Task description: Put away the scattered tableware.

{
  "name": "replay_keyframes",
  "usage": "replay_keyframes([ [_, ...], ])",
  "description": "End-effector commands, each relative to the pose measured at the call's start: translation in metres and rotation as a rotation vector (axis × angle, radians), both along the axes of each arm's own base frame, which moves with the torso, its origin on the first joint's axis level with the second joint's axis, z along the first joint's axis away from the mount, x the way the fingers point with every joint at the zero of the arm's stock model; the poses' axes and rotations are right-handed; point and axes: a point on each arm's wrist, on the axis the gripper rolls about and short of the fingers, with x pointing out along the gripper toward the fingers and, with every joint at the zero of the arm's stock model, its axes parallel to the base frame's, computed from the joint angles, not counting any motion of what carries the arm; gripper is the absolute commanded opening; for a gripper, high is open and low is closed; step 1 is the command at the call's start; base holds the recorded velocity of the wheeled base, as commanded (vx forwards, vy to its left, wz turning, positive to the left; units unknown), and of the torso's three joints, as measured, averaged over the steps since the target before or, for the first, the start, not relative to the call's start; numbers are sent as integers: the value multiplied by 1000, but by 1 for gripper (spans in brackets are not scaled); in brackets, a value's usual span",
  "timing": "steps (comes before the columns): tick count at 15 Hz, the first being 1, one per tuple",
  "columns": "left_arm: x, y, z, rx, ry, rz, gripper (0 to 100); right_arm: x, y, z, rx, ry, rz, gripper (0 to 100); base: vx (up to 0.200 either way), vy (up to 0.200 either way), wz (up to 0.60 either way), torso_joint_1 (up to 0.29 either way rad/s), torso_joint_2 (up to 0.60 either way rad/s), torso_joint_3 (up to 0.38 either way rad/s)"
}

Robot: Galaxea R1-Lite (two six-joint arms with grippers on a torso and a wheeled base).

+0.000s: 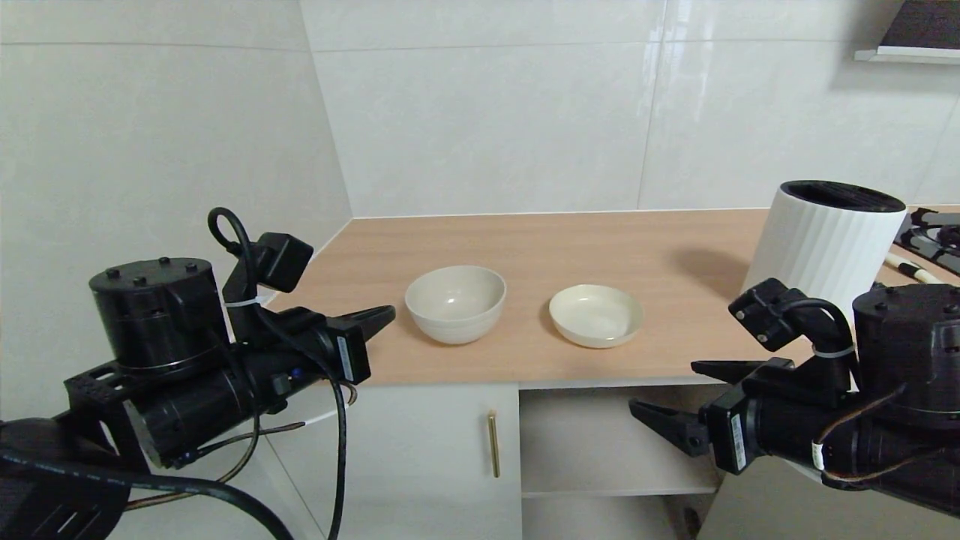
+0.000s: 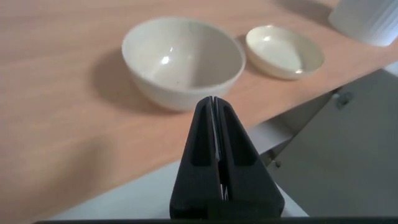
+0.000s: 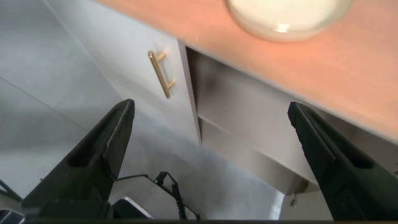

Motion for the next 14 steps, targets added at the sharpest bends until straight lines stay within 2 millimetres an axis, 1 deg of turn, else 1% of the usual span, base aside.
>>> replay_keyframes([
  [1,1,0,-1,1,5,0,0,0,0,0,-1,1,0,100,0,0,0,212,-510,-310],
  [3,1,0,-1,1,5,2,0,2,0,1,2,-3,-6,100,0,0,0,217,-517,-303],
  [5,2,-1,1,-2,-4,2,0,17,-2,4,14,-20,-47,100,0,0,0,168,-432,-230],
  [6,6,-2,9,-11,-30,6,0,31,-4,9,26,-41,-85,100,0,0,0,95,-207,-115],
  [7,10,-3,17,-16,-50,20,0,46,-4,18,47,-70,-113,100,0,0,0,61,-105,-71],
  [8,16,-5,30,-17,-69,41,0,63,-3,26,57,-89,-144,100,0,0,0,32,-66,-32],
  [9,27,-6,45,-20,-87,64,0,85,-1,32,57,-98,-173,100,0,0,0,0,0,0],
  [10,34,-6,58,-17,-86,82,0,100,1,44,50,-106,-197,100,0,0,0,0,0,0],
  [11,40,-5,71,-2,-57,114,0,111,-2,56,38,-84,-222,100,0,0,0,0,0,0],
  [12,42,-4,75,22,-6,138,0,114,-4,56,33,-38,-232,100,0,0,0,0,0,0],
  [13,44,0,69,59,82,160,0,123,-1,44,31,22,-254,100,0,0,0,0,0,0],
  [14,48,0,59,97,171,166,0,130,1,36,20,39,-279,100,0,0,0,0,0,0],
])
